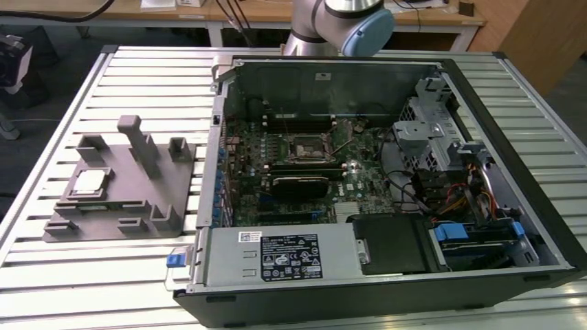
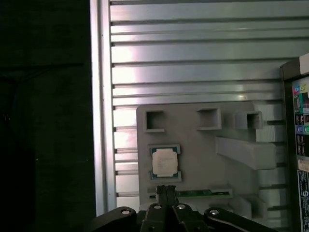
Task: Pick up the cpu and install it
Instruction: 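Pick up the cpu and move it towards the insertion slot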
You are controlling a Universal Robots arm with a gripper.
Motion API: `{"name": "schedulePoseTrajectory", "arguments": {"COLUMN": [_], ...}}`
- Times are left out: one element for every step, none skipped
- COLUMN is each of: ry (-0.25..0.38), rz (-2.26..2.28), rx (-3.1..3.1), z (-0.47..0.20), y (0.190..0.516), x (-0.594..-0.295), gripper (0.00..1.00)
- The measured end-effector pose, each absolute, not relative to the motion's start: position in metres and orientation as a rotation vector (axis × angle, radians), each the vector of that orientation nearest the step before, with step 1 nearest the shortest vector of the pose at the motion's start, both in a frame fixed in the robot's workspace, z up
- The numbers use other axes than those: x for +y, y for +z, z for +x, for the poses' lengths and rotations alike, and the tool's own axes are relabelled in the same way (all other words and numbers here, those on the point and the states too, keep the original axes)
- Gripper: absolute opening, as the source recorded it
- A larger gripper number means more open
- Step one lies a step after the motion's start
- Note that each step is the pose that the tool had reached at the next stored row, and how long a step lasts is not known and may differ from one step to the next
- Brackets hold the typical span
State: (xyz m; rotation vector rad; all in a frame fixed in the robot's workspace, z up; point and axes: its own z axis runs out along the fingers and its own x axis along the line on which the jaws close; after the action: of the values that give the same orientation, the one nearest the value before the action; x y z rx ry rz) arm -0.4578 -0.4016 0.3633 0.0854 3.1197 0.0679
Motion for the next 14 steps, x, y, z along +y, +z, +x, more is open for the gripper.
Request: {"name": "schedulePoseTrajectory", "arguments": {"ry": [0.068,0.068,0.068,0.068,0.067,0.067,0.067,0.067,0.067,0.068,0.068,0.068,0.067,0.066], "rz": [0.078,0.071,0.065,0.058,0.047,0.032,0.013,-0.01,-0.031,-0.051,-0.067,-0.072,-0.072,-0.073], "rx": [3.12,3.12,3.121,3.121,3.121,3.122,3.122,3.123,3.123,3.124,3.126,3.127,3.128,3.129], "z": [-0.458,-0.458,-0.458,-0.458,-0.458,-0.458,-0.458,-0.458,-0.458,-0.458,-0.458,-0.458,-0.458,-0.458], "y": [0.362,0.361,0.36,0.358,0.356,0.355,0.353,0.351,0.349,0.348,0.346,0.344,0.343,0.341], "x": [-0.402,-0.402,-0.402,-0.402,-0.402,-0.402,-0.402,-0.402,-0.402,-0.402,-0.402,-0.402,-0.402,-0.402], "gripper": [0.11,0.11,0.11,0.11,0.11,0.11,0.11,0.16,0.23,0.23,0.29,0.29,0.35,0.41]}}
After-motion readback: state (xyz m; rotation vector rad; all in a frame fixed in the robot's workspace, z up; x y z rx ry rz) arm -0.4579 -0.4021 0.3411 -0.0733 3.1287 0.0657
